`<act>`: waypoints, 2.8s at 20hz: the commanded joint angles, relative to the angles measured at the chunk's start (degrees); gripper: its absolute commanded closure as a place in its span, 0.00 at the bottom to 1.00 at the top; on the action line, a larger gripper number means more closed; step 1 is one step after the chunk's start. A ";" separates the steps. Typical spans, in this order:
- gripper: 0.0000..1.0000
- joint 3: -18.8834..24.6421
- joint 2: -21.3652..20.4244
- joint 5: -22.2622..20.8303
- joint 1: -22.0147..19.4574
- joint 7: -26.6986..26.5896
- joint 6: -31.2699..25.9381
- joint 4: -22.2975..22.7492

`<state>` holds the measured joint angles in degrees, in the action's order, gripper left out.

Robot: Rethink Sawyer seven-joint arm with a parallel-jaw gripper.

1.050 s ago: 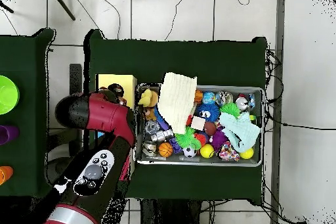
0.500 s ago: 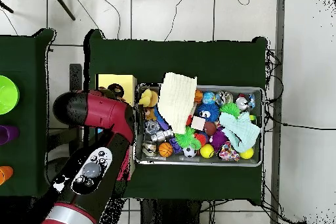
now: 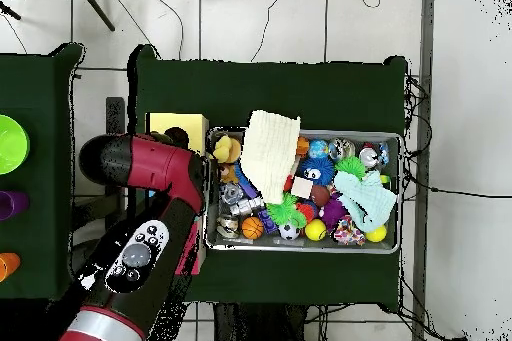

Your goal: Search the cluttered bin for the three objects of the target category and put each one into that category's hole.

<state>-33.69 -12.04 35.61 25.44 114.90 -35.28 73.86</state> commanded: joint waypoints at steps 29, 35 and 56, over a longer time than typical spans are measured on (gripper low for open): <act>1.00 -1.80 -0.83 -1.26 -4.15 15.81 -24.21 -10.06; 1.00 -1.88 -2.63 -1.41 -4.31 14.64 -25.63 -9.01; 1.00 1.26 -9.98 -4.46 -12.03 4.48 -31.20 -7.17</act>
<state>-38.51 -20.06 34.25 16.44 114.90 -60.56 64.73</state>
